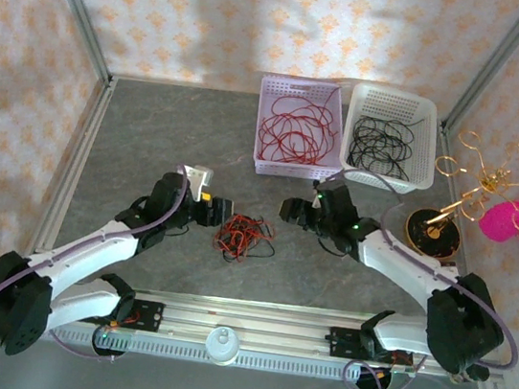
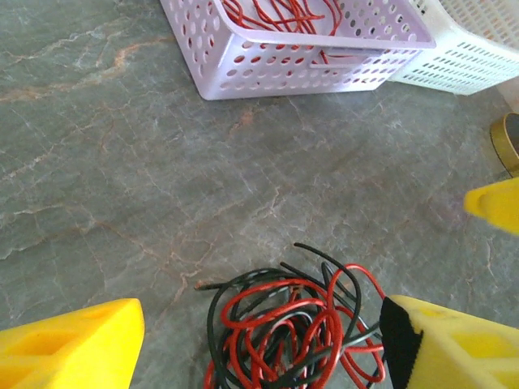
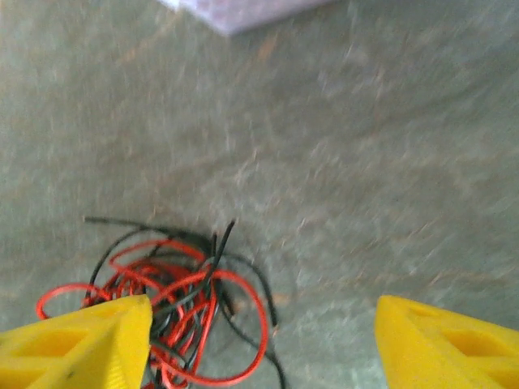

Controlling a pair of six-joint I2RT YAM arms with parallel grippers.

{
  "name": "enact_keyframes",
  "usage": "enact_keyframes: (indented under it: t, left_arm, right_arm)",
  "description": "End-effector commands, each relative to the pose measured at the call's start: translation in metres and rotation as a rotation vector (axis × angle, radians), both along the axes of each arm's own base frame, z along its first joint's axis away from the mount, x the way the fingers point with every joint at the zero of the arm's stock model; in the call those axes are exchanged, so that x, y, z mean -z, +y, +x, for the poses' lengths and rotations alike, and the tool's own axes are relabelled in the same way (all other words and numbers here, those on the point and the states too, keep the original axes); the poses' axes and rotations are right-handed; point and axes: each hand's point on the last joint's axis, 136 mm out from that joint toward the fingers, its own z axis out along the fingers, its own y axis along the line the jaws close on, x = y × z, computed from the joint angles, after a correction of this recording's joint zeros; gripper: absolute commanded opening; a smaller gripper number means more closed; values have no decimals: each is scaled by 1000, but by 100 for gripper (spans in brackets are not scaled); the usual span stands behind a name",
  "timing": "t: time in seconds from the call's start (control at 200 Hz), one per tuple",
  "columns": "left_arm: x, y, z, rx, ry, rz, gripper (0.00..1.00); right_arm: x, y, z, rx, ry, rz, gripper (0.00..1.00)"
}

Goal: Untangle the cables

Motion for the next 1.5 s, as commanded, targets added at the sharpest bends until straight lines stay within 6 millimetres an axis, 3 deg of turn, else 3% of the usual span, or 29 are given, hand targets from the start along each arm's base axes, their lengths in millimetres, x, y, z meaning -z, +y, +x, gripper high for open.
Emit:
enact_keyframes:
  t: [0.0, 0.155, 0.34, 0.671, 0.911, 1.086, 1.271, 1.496]
  left_arm:
    - [-4, -5, -11, 34, 30, -24, 77]
    - [-6, -21, -21, 123, 38, -72, 76]
    - [3, -28, -24, 145, 62, -40, 75]
    - [4, -30, -23, 152, 62, -33, 75]
    - [7, -34, -23, 166, 71, -38, 75]
    - [3, -35, -22, 165, 64, -31, 74]
    - [-6, -32, -21, 151, 33, -30, 74]
    - [-32, -35, -16, 156, -26, -57, 74]
  right_arm:
    - [22, 0, -14, 32, 154, -18, 70]
    - [43, 15, -20, 8, 240, 43, 67]
    - [41, 43, -21, -37, 273, 201, 61]
    - [66, 37, -35, -23, 326, 186, 44]
    - [69, 47, -41, -34, 360, 261, 41]
    - [70, 54, -37, -35, 356, 274, 31]
    - [53, 47, -25, -43, 262, 192, 16]
    - [-6, 36, -4, -112, 40, 44, 1]
